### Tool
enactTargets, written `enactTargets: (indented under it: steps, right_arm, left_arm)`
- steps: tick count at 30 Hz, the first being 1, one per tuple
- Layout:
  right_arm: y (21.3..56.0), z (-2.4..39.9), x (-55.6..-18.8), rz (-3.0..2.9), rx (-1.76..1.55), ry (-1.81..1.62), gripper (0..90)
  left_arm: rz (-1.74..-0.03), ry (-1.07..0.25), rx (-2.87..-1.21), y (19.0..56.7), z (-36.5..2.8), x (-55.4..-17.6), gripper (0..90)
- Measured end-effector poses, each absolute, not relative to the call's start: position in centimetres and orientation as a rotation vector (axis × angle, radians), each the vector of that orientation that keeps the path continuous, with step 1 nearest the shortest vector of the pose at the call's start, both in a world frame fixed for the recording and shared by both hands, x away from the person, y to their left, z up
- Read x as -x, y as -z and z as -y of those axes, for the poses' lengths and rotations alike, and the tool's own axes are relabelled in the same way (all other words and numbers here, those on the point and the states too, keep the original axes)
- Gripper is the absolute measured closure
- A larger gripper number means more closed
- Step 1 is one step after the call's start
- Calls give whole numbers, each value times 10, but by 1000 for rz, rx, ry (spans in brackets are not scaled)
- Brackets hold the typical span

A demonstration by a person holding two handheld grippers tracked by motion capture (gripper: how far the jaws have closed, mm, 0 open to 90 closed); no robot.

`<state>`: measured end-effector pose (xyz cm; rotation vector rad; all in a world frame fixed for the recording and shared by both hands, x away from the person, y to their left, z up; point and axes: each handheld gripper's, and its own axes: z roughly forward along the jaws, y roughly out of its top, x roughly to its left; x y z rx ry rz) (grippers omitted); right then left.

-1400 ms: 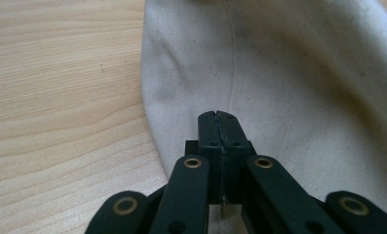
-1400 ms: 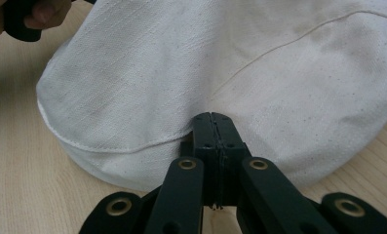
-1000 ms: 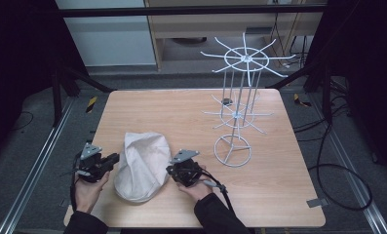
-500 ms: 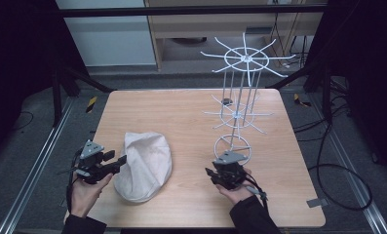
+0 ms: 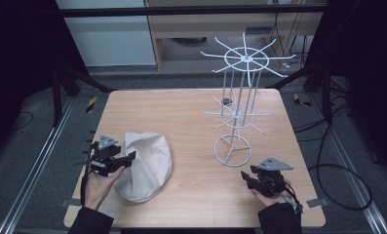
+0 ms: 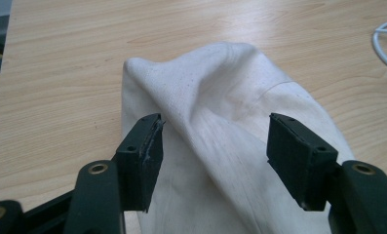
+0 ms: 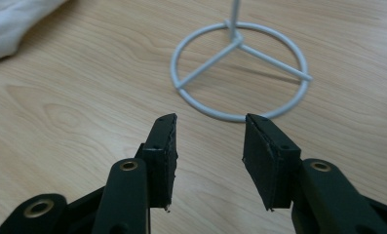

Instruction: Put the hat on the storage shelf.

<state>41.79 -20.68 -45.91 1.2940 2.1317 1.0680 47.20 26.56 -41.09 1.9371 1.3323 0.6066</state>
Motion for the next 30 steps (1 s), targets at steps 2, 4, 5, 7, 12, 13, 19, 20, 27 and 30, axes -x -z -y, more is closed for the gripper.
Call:
enactTargets:
  steps: [2, 4, 5, 7, 12, 13, 19, 20, 27, 30]
  right_arm:
    - [460, 212, -419, -2113, -1302, -1050, 560]
    - [461, 217, -420, -2098, -1313, -1050, 561]
    - [462, 218, -420, -2093, -1324, -1048, 562]
    - [463, 221, -421, -2080, -1337, -1045, 561]
    - [465, 225, -424, -2082, -1352, -1036, 564]
    - [466, 226, -425, -2082, -1357, -1029, 564]
    - [471, 230, -428, -2087, -1378, -1017, 568]
    - [471, 230, -429, -2088, -1381, -1016, 568]
    - [474, 232, -430, -2088, -1390, -1003, 565]
    - [475, 234, -431, -2082, -1395, -998, 564]
  left_arm:
    - [-1352, -614, -1948, 415, -263, -479, 378]
    - [-1362, -603, -1962, 419, -261, -485, 388]
    - [-1369, -606, -1977, 421, -259, -488, 406]
    - [-1378, -616, -2006, 426, -256, -493, 434]
    - [-1424, -574, -2025, 435, -254, -499, 571]
    - [-1433, -562, -2015, 436, -255, -499, 616]
    - [-1438, -516, -1974, 434, -259, -497, 810]
    - [-1430, -522, -1967, 433, -259, -496, 821]
    - [-1365, -539, -1885, 417, -261, -482, 847]
    - [-1330, -548, -1839, 407, -263, -474, 852]
